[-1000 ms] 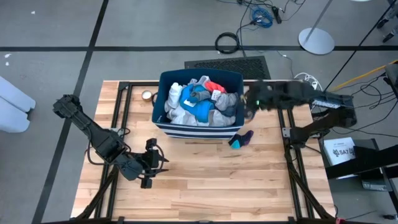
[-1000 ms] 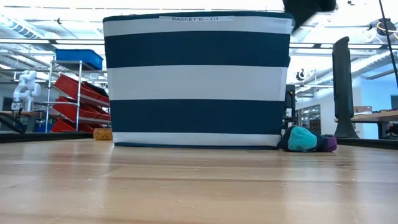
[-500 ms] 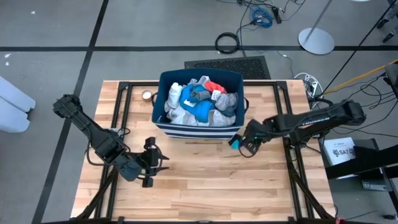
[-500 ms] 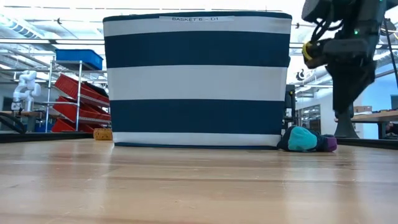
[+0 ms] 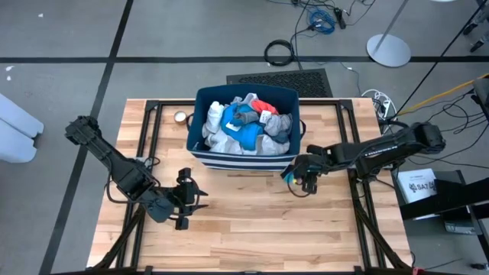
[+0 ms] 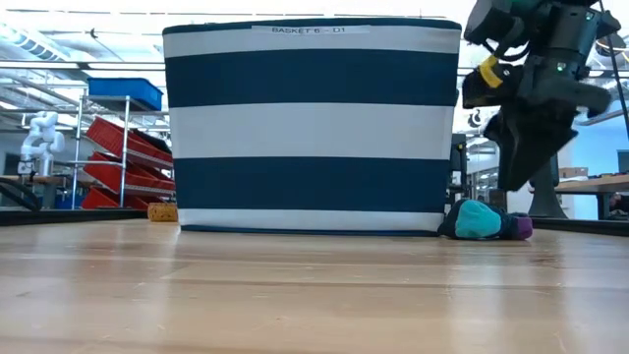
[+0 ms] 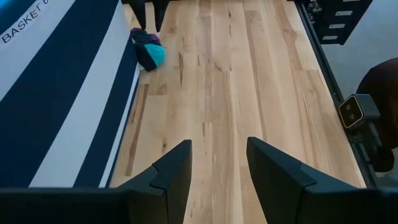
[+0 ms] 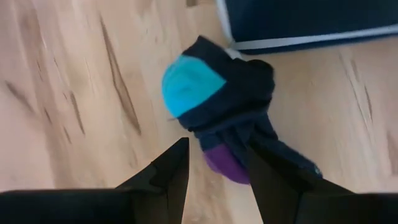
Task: Sort clothes
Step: Put the dark blue sock into the white and blue laundry organizer
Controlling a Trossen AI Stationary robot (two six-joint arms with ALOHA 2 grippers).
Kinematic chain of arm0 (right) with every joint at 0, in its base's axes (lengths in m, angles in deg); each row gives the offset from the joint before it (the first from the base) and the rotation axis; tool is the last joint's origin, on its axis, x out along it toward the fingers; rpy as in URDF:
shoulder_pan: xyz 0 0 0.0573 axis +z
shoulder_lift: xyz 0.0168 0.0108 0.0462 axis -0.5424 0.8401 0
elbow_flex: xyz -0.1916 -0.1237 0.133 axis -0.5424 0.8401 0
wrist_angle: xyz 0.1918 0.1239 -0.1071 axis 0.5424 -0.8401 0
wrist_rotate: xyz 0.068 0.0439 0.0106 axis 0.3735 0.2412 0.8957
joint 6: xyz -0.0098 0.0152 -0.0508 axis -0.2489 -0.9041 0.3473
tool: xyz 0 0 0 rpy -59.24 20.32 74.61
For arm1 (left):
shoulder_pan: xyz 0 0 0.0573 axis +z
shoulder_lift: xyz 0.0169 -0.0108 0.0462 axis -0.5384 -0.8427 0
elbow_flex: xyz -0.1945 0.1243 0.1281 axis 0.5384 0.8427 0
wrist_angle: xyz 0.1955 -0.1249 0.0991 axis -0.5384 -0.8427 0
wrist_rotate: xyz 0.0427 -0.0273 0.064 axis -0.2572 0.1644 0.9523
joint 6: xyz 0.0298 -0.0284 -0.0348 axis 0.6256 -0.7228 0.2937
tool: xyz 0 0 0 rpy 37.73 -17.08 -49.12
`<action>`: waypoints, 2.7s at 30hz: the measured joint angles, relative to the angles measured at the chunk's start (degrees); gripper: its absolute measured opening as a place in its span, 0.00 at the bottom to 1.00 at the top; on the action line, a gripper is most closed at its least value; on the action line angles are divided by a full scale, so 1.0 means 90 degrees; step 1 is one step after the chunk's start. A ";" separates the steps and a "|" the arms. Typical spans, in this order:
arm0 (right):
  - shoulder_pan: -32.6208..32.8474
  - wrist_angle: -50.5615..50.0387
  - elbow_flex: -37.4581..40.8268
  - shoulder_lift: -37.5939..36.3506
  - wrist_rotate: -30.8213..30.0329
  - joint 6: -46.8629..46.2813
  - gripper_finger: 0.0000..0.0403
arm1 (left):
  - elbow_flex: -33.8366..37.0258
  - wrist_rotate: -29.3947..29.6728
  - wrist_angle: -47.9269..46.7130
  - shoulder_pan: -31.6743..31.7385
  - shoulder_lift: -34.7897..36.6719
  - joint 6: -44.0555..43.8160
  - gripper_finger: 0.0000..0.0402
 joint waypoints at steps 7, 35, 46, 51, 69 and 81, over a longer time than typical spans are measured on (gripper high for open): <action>-0.0009 0.0185 0.0000 0.0648 -0.0493 0.0815 0.36 | 0.0000 0.0000 -0.0002 0.0000 0.0000 0.0002 0.41; -0.0015 -0.0009 0.0017 0.1399 0.0919 0.0426 0.04 | 0.0000 -0.0004 -0.0014 0.0001 0.0000 0.0005 0.41; 0.0638 0.0106 -0.0226 0.0895 0.1783 -0.1519 0.01 | 0.0000 -0.0005 -0.0008 0.0002 0.0000 0.0007 0.41; 0.1024 0.0233 -0.1157 0.0808 0.1751 -0.1736 0.01 | 0.0000 -0.0004 0.0009 0.0000 0.0000 0.0006 0.41; 0.0374 0.0528 -0.5483 0.0789 -0.1590 0.1354 0.01 | 0.0000 -0.0002 0.0017 0.0001 0.0000 0.0011 0.41; -0.1720 -0.0373 -0.5561 0.1348 -0.1747 0.0843 0.00 | 0.0000 -0.0003 0.0007 0.0000 0.0000 0.0045 0.41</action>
